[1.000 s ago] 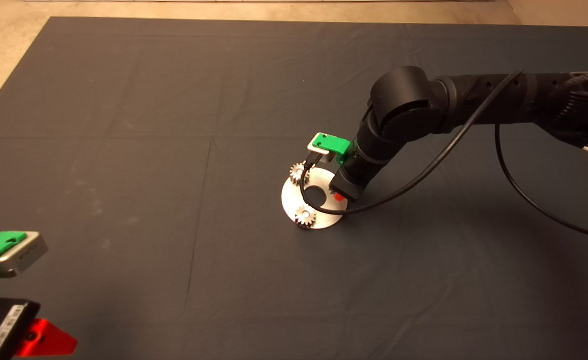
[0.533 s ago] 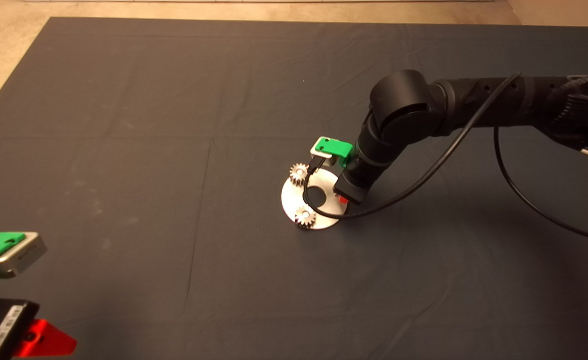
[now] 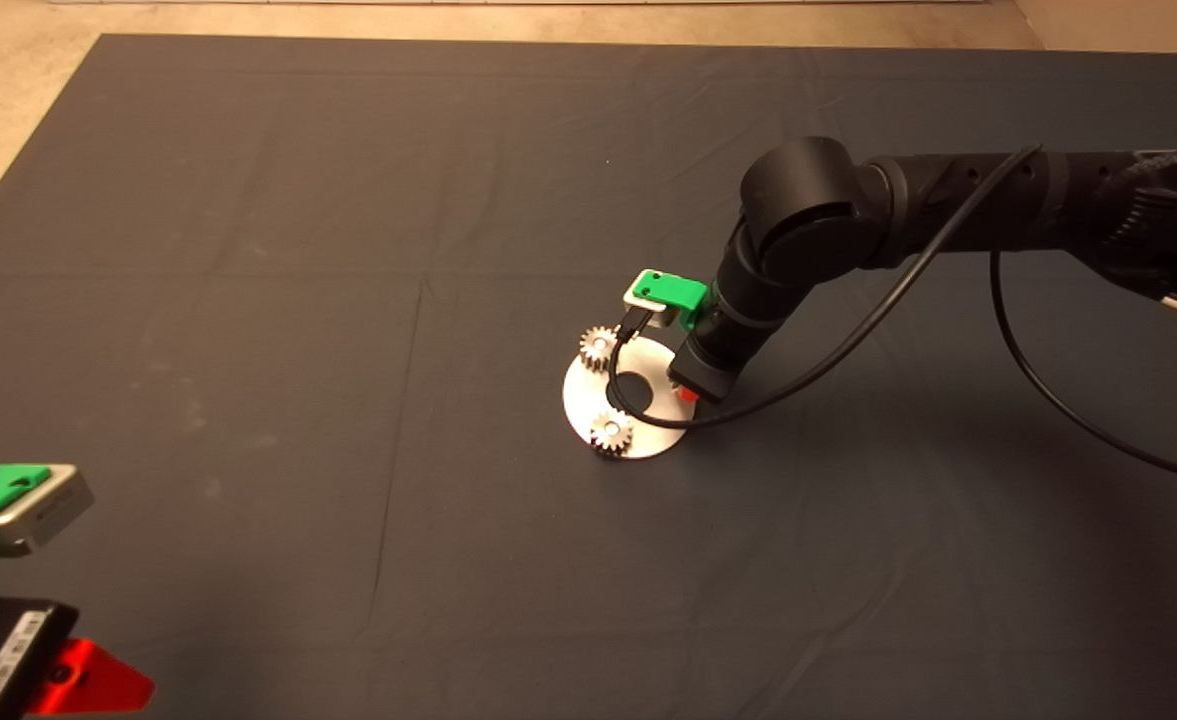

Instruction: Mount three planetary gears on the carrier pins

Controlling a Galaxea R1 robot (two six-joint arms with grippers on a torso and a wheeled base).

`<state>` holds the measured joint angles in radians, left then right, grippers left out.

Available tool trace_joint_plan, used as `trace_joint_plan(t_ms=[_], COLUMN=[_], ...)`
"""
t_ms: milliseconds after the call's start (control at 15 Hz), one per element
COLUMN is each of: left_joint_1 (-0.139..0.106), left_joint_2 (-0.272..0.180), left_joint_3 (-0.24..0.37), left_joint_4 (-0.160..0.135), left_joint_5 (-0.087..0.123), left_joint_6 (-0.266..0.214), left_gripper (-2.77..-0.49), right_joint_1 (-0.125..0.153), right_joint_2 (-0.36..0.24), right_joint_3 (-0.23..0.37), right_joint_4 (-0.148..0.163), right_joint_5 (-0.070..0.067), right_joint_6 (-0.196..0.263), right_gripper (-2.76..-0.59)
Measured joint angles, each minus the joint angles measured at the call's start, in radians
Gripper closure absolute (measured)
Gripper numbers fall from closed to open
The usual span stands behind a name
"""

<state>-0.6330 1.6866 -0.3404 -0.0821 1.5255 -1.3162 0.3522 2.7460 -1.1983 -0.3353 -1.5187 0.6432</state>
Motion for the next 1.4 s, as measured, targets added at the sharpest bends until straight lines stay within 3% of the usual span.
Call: trace_joint_plan(t_ms=[600,867,1067,1267,1400], left_joint_1=[0.000,0.000,0.000,0.000,0.000], left_joint_2=[-0.006,-0.007,-0.010,-0.012,-0.014], left_joint_3=[0.002,0.002,0.002,0.002,0.002], left_joint_4=[0.000,0.000,0.000,0.000,0.000], left_joint_5=[0.000,0.000,0.000,0.000,0.000], left_joint_6=[0.000,0.000,0.000,0.000,0.000], left_gripper=[-2.33,-2.33,-2.33,-2.33,-2.33], right_joint_1=[-0.008,-0.008,-0.008,-0.013,-0.031], right_joint_2=[0.001,0.008,0.008,0.008,0.008], right_joint_3=[-0.025,-0.024,-0.024,-0.024,-0.026], right_joint_4=[0.001,0.000,0.000,0.001,-0.001], right_joint_5=[0.007,-0.004,0.005,0.030,0.031], right_joint_6=[-0.015,-0.015,-0.014,-0.014,-0.013], right_gripper=[-1.07,-1.07,-1.07,-1.07,-1.07])
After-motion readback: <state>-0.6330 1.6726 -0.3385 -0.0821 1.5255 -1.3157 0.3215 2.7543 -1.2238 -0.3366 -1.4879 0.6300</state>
